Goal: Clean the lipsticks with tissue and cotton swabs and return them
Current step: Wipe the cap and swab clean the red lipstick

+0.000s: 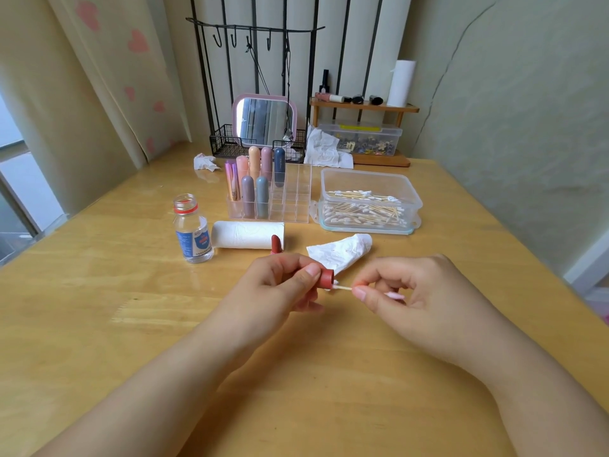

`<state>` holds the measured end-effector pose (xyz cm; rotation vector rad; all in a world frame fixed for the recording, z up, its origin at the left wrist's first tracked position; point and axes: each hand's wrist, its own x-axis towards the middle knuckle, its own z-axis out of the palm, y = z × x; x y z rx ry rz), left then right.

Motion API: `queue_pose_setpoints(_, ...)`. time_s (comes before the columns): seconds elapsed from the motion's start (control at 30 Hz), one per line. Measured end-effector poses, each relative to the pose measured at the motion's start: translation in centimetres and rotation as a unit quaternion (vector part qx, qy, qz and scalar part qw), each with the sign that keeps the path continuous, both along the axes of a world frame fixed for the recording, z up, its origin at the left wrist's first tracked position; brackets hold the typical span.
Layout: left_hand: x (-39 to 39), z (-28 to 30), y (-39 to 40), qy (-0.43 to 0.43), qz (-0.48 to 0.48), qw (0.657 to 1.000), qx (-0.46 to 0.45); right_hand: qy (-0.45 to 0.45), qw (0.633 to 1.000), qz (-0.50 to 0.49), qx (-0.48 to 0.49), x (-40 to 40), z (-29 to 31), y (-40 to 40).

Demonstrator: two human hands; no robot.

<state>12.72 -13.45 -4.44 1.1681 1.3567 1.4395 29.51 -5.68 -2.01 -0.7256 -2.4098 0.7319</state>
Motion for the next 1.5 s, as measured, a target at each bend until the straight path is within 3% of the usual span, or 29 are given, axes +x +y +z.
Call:
queue_pose_setpoints(0.1,0.08,0.0,0.0,-0.003,-0.006,1.0,-0.003,0.045,0.999,-0.029,-0.004,-0.17,-0.26,0.25)
queue_pose_setpoints(0.3,-0.01,-0.19,0.06,-0.005,-0.009,1.0,0.0,0.013,1.0,0.007,-0.022,0.02,0.08,-0.1)
queue_pose_setpoints(0.43,-0.04,-0.34,0.04,-0.039,-0.014,0.999,0.009,0.037,0.997,-0.052,0.045,-0.18,-0.39,0.47)
queue_pose_setpoints(0.6,-0.21,-0.6,-0.14,-0.07,-0.032,0.997,0.028,0.025,1.0,-0.007,-0.008,-0.09,0.04,-0.02)
queue_pose_setpoints(0.9,-0.19,-0.52,-0.1,-0.131,-0.034,0.99,0.042,0.025,1.0,-0.001,0.009,-0.34,-0.26,-0.08)
queue_pose_setpoints(1.07,-0.18,-0.54,0.04,-0.135,-0.029,0.99,0.02,0.022,0.997,0.006,0.078,-0.11,-0.45,0.22)
queue_pose_setpoints(1.2,-0.44,-0.41,-0.18,-0.111,-0.046,0.992,0.028,0.033,0.979,-0.017,0.202,-0.27,-0.76,0.83)
queue_pose_setpoints(1.4,-0.3,-0.52,-0.06,-0.098,-0.034,0.994,0.024,0.018,0.989,0.037,0.14,0.08,-0.27,0.39)
queue_pose_setpoints(1.5,-0.16,-0.43,-0.15,-0.093,-0.037,0.995,0.029,0.034,0.981,-0.001,0.189,-0.03,-0.46,0.56)
